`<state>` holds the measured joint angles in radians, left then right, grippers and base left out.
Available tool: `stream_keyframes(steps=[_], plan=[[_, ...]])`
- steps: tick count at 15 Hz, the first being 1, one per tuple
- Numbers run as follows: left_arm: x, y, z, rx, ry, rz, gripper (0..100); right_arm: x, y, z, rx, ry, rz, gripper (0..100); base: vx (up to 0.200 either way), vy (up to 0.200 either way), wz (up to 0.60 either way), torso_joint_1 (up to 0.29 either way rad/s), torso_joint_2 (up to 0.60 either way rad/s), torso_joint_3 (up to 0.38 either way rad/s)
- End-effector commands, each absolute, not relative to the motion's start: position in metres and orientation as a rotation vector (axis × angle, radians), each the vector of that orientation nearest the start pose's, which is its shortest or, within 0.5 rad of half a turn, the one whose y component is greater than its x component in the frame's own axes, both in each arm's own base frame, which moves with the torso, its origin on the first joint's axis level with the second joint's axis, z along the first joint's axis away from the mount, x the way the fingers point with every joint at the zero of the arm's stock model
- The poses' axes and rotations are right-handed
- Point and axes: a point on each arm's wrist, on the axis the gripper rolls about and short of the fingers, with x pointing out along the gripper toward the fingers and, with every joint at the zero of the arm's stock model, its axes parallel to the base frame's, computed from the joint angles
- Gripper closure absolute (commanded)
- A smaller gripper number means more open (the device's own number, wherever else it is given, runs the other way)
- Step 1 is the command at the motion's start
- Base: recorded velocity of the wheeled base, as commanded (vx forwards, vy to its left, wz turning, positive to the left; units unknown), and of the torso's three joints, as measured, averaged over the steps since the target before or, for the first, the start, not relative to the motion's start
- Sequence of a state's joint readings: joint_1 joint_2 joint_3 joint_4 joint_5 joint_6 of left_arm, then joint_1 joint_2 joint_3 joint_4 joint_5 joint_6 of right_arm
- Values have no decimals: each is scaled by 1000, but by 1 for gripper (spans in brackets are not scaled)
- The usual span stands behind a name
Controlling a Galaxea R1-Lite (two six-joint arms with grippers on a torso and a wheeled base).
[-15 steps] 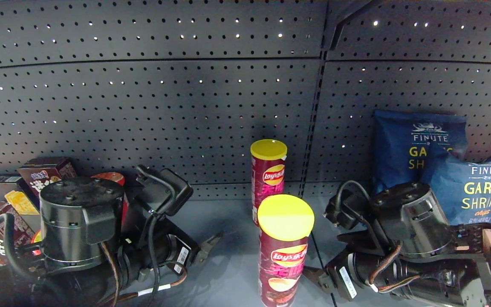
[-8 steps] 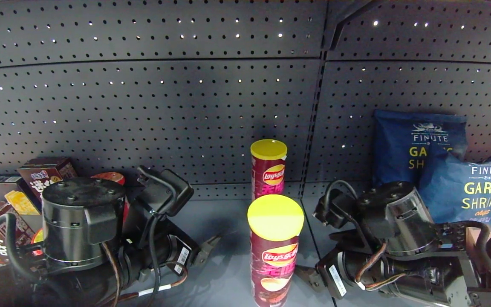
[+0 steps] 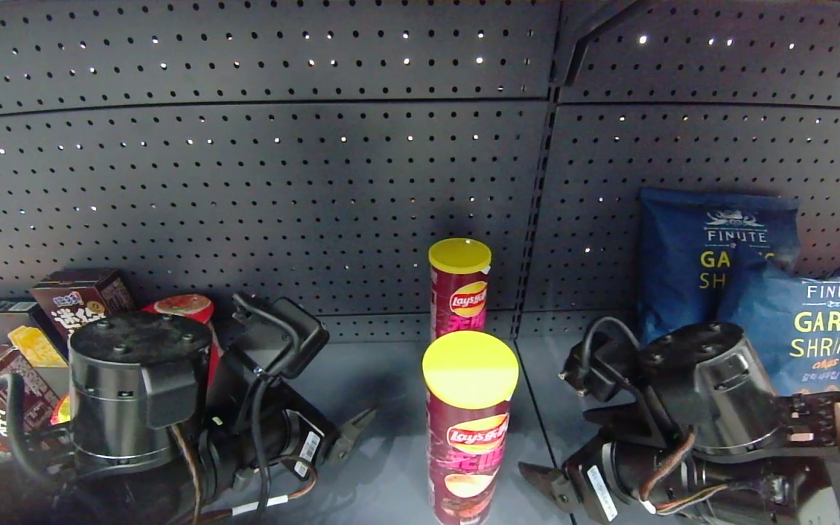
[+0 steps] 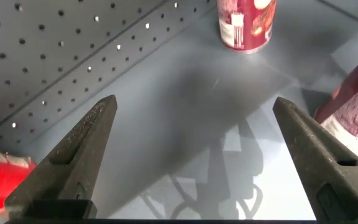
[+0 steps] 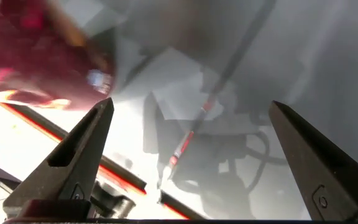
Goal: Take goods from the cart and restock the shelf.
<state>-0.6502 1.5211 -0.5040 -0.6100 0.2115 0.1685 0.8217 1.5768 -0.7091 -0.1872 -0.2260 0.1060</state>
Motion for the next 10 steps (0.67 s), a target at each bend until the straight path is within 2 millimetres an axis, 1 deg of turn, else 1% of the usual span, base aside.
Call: stream_keyframes(steps=[1,2,3,4,5,7,9,10], plan=[[182,-129,153,326,325,-453,0,165,157,169,-159,576,484,0,0,0,0,0,0,0],[176,-123,156,322,311,-445,0,162,147,180,-127,545,452,0,0,0,0,0,0,0],[172,-120,157,319,303,-443,0,159,141,186,-110,528,432,0,0,0,0,0,0,0],[164,-113,167,301,259,-434,0,148,125,198,-79,503,403,0,0,0,0,0,0,0],[161,-107,174,285,228,-420,0,139,116,206,-68,477,381,0,0,0,0,0,0,0],[155,-92,185,257,180,-369,0,126,106,216,-60,416,317,0,0,0,0,0,0,0],[148,-85,191,243,146,-350,0,119,100,222,-39,370,281,0,0,0,0,0,0,0],[141,-78,195,230,118,-334,0,111,94,228,-6,328,220,0,0,0,0,0,0,0]])
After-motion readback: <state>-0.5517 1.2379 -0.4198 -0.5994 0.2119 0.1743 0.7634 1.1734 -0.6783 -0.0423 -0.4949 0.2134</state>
